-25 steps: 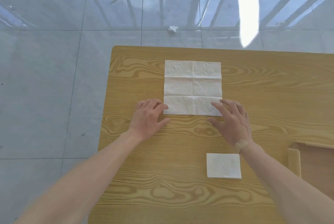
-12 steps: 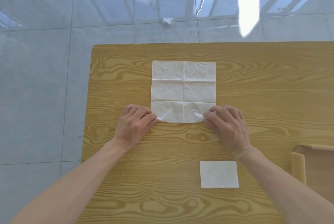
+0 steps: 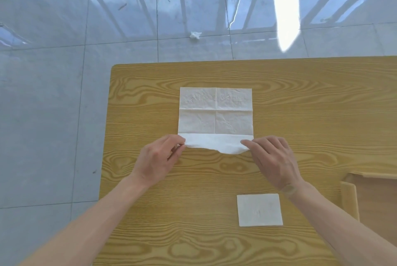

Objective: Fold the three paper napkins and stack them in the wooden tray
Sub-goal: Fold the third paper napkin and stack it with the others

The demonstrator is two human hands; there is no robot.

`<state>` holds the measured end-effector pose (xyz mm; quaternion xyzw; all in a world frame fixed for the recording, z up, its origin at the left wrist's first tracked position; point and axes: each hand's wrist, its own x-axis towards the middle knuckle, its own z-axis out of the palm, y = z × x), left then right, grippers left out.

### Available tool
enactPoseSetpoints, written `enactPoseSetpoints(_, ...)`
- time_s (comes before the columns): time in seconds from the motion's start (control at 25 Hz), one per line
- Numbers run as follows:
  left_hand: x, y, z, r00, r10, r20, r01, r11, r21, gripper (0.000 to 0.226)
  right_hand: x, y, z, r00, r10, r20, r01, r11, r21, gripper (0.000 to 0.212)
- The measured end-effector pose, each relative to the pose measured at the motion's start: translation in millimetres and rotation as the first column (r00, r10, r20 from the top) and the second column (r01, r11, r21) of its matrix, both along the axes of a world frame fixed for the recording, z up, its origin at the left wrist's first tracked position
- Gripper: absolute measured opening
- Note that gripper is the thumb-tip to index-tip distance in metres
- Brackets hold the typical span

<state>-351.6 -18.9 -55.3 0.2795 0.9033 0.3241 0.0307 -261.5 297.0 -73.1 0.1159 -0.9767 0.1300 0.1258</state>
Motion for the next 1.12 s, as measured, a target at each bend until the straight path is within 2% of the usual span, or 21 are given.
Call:
enactPoseSetpoints(0.08, 5.3, -1.8, 6.6, 0.996, 0.044, 0.082, -0.048, 0.998, 0.045, 0.011, 4.1, -1.8, 2.5, 1.0, 0.009, 0.0, -0.009, 1.0, 0.002, 0.041)
enactPoseSetpoints(0.16, 9.7, -5.7, 9.7, 0.989, 0.054, 0.14, -0.066, 0.994, 0.083, 0.008, 7.7, -2.4, 4.5, 1.0, -0.016, 0.016, 0.016, 1.0, -0.026, 0.035)
enactPoseSetpoints(0.28, 15.3, -10.5, 12.8, 0.983, 0.04, 0.18, -0.056, 0.995, 0.086, 0.022, 12.2, -5.4, 8.0, 0.998, -0.024, 0.056, 0.028, 0.996, -0.082, 0.017)
enactPoseSetpoints(0.4, 17.4, -11.9, 16.7, 0.976, 0.044, 0.215, -0.058, 0.996, 0.063, 0.028, 13.5, -9.5, 11.3, 0.994, -0.022, 0.104, 0.036, 0.991, -0.13, 0.012)
enactPoseSetpoints(0.52, 12.4, -10.1, 21.2, 0.946, 0.157, 0.282, -0.172, 0.985, 0.03, 0.019, 8.7, -14.7, 14.9, 0.976, -0.113, 0.188, 0.157, 0.958, -0.239, 0.013)
enactPoseSetpoints(0.76, -11.9, 0.0, 17.3, 0.817, 0.321, 0.479, -0.391, 0.919, 0.05, 0.007, -17.2, -21.1, 23.6, 0.883, -0.252, 0.397, 0.419, 0.805, -0.42, 0.004)
enactPoseSetpoints(0.88, -19.7, 1.9, 11.7, 0.773, 0.384, 0.505, -0.454, 0.891, 0.018, 0.006, -36.9, -25.5, 25.1, 0.827, -0.279, 0.488, 0.517, 0.72, -0.463, 0.004)
enactPoseSetpoints(1.12, -29.5, 7.3, 4.8, 0.75, 0.449, 0.486, -0.473, 0.877, -0.08, 0.002, -60.7, -29.1, 21.3, 0.779, -0.306, 0.547, 0.565, 0.721, -0.401, 0.005)
